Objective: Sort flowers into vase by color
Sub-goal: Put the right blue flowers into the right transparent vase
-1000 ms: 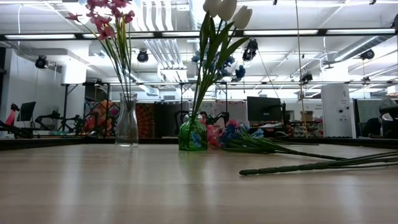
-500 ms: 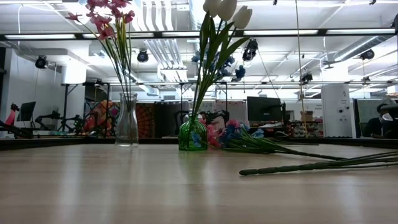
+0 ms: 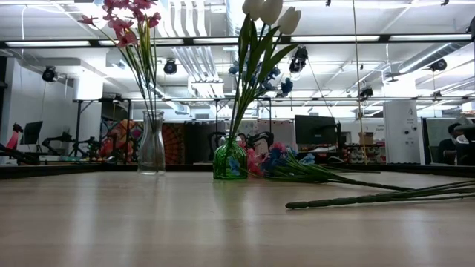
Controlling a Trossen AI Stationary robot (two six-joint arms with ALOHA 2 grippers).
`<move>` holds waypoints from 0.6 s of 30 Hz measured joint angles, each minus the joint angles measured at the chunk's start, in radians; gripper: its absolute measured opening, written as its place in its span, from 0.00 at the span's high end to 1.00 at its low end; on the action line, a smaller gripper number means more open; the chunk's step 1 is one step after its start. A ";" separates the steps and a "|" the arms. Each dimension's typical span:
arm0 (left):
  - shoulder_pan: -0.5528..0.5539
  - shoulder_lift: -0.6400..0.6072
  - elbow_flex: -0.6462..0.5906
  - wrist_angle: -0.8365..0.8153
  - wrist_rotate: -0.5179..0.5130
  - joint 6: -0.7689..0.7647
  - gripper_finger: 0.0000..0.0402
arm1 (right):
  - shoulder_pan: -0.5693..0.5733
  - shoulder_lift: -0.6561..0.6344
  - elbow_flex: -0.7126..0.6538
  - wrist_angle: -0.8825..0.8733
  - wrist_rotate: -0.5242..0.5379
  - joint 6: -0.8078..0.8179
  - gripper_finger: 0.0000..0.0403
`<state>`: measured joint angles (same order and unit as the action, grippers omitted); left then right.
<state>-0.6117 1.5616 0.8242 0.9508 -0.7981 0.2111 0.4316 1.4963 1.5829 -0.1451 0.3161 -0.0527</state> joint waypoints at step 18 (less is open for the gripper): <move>-0.087 -0.030 0.000 -0.354 -0.263 -0.135 0.46 | -0.079 -0.003 0.177 -0.178 0.051 -0.028 0.93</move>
<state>-0.6988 1.5317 0.8242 0.5964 -1.0614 0.0764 0.3522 1.4937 1.7599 -0.3229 0.3672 -0.0807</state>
